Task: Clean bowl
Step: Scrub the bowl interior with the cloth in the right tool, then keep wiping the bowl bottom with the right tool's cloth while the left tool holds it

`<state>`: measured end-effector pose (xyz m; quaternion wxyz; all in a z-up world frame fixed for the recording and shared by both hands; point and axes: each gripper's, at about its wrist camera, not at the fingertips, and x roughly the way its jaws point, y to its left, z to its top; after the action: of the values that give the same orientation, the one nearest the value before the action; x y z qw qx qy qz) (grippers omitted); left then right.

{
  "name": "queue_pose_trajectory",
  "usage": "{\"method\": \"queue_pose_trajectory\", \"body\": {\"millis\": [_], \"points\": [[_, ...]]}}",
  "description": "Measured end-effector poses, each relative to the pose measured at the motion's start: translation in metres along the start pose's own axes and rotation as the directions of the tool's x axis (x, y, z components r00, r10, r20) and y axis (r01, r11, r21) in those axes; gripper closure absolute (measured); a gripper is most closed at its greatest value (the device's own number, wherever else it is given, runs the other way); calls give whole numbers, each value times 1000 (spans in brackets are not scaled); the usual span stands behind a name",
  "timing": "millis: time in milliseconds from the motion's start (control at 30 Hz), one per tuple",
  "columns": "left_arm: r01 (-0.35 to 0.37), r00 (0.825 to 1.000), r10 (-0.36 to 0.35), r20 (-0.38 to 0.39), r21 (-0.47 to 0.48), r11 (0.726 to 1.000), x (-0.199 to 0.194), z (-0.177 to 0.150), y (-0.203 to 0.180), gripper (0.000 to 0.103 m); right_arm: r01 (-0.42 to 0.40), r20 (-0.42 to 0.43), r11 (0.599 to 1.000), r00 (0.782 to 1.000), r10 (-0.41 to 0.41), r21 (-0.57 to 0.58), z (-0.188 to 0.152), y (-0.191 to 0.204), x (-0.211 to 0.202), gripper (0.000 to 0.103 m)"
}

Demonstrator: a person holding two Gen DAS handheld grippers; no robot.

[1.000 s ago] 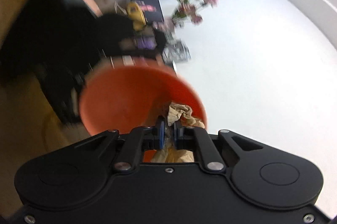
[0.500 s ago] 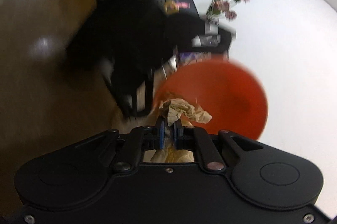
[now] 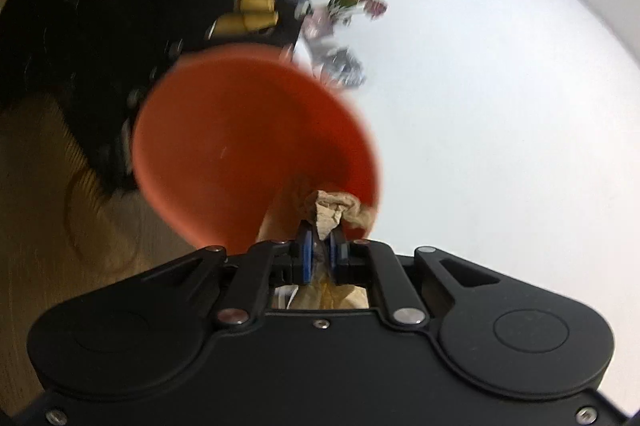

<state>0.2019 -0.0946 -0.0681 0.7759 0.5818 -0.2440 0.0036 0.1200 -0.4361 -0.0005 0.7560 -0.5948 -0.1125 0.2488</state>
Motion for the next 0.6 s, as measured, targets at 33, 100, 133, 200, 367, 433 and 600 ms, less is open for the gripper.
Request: {"method": "queue_pose_trajectory", "body": {"millis": [33, 100, 133, 200, 367, 433, 600], "points": [[0, 1000, 0, 0, 0, 1000, 0, 0, 0, 5, -23, -15, 1000, 1000, 23, 1, -3, 5, 2, 94], [0, 1000, 0, 0, 0, 1000, 0, 0, 0, 5, -73, -28, 997, 997, 73, 5, -4, 14, 2, 94], [0, 1000, 0, 0, 0, 1000, 0, 0, 0, 5, -94, -25, 996, 995, 94, 10, 0, 18, 1, 94], [0, 1000, 0, 0, 0, 1000, 0, 1, 0, 5, -137, -11, 990, 990, 138, 14, 8, 27, -5, 94], [0, 1000, 0, 0, 0, 1000, 1, 1, -1, 5, -171, 78, 985, 982, 173, -21, 32, 30, -26, 94], [0, 1000, 0, 0, 0, 1000, 1, 1, -1, 5, -132, 109, 991, 985, 133, -19, 40, 20, -27, 94], [0, 1000, 0, 0, 0, 1000, 1, 2, -1, 5, -15, 90, 1000, 996, 15, 2, 41, -10, -5, 94]]}}
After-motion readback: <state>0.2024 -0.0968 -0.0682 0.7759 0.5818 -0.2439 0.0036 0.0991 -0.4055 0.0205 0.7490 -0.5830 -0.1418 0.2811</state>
